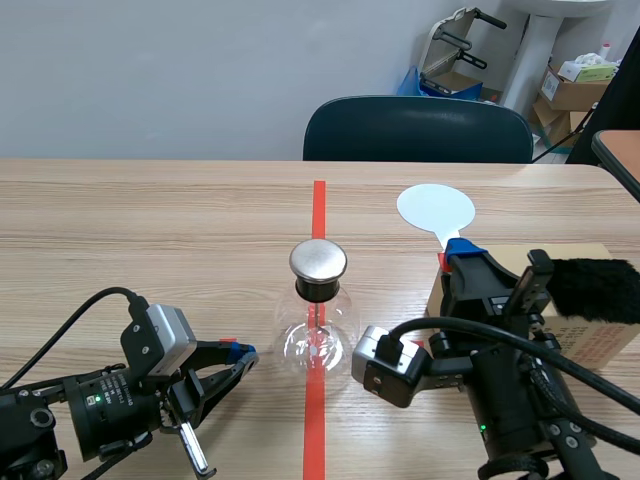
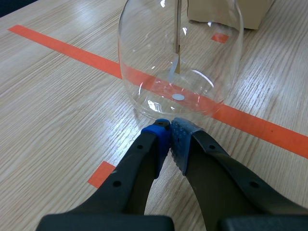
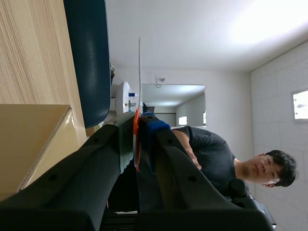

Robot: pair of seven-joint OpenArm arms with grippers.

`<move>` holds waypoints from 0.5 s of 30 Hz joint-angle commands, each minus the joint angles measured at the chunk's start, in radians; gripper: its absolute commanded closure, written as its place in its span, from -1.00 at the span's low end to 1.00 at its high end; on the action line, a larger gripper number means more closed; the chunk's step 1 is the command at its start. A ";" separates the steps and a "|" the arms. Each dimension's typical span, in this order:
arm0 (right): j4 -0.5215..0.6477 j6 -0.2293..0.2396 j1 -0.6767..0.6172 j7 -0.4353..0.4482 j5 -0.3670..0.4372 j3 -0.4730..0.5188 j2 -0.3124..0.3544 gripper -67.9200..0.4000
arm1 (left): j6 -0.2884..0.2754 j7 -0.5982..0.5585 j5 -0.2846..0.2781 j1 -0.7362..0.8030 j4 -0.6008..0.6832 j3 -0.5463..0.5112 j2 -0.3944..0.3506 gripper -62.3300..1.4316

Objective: Do the electroscope experiment

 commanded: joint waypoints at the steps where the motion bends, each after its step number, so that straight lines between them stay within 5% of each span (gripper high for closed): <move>1: 0.016 -0.013 0.006 0.000 -0.001 0.003 0.008 0.94 | -0.002 -0.014 0.000 -0.003 0.023 -0.007 0.005 0.82; 11: 0.016 -0.014 0.000 0.001 -0.001 0.003 0.008 0.94 | -0.002 -0.019 0.000 -0.003 0.023 -0.007 0.005 0.82; 15: 0.017 -0.101 -0.039 0.019 -0.001 0.020 0.008 0.94 | -0.002 -0.049 0.000 -0.003 0.023 -0.007 0.005 0.82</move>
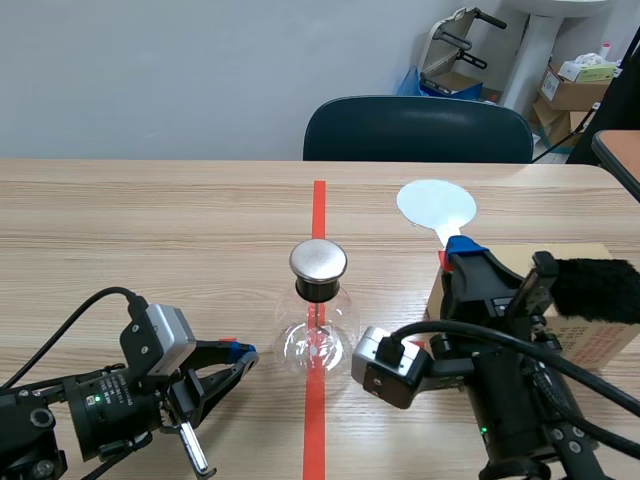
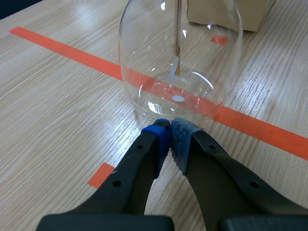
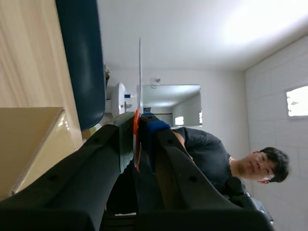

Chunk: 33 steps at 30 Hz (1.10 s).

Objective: Do the electroscope experiment

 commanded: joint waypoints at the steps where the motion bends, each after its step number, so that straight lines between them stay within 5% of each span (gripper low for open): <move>1: 0.017 -0.046 -0.036 0.025 -0.001 0.031 0.008 0.94 | -0.002 -0.036 0.000 -0.003 0.023 -0.007 0.004 0.82; 6: 0.047 -0.046 -0.132 0.101 0.008 0.116 0.008 0.94 | -0.006 -0.071 0.000 -0.002 0.023 -0.007 0.003 0.75; 10: 0.090 -0.046 -0.194 0.191 0.092 0.195 0.008 0.93 | -0.011 -0.081 0.000 0.000 0.023 -0.007 -0.003 0.73; 14: 0.095 -0.046 -0.221 0.269 0.153 0.269 0.007 0.93 | -0.063 -0.133 -0.001 0.012 0.023 -0.007 -0.023 0.69; 19: 0.091 -0.046 -0.214 0.357 0.233 0.336 0.007 0.93 | -0.150 -0.270 -0.054 0.051 0.025 -0.007 -0.075 0.47; 27: -0.013 -0.046 -0.151 0.420 0.270 0.371 0.002 0.93 | -0.283 -0.434 -0.053 0.107 0.028 -0.007 -0.150 0.05; 33: -0.100 -0.046 -0.095 0.433 0.283 0.366 -0.006 0.93 | -0.300 -0.481 -0.053 0.159 0.108 -0.007 -0.238 0.05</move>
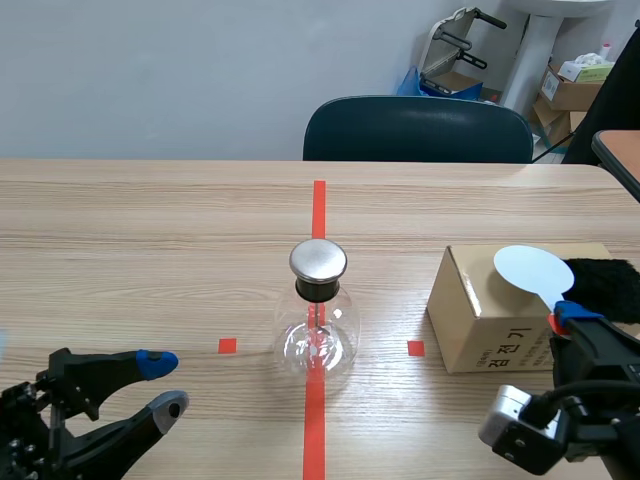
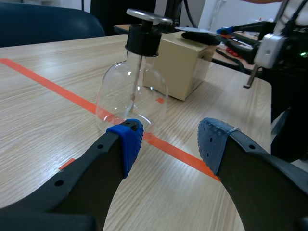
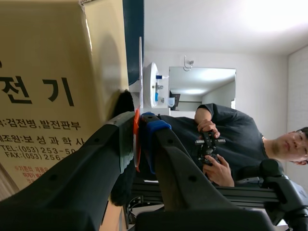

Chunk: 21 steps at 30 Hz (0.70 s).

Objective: Do the electroscope experiment

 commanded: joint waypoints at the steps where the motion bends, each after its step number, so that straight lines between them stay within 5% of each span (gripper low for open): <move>1: 0.000 -0.061 0.007 0.006 0.006 0.000 -0.011 0.93 | 0.000 -0.013 -0.002 0.018 0.051 -0.007 -0.033 0.05; 10: -0.028 -0.061 0.011 0.020 -0.017 0.000 -0.064 0.93 | 0.003 -0.076 -0.003 0.136 0.225 -0.007 -0.233 0.05; 21: -0.032 -0.061 0.012 0.021 -0.043 -0.001 -0.091 0.93 | 0.084 -0.127 -0.003 0.261 0.294 -0.007 -0.346 0.05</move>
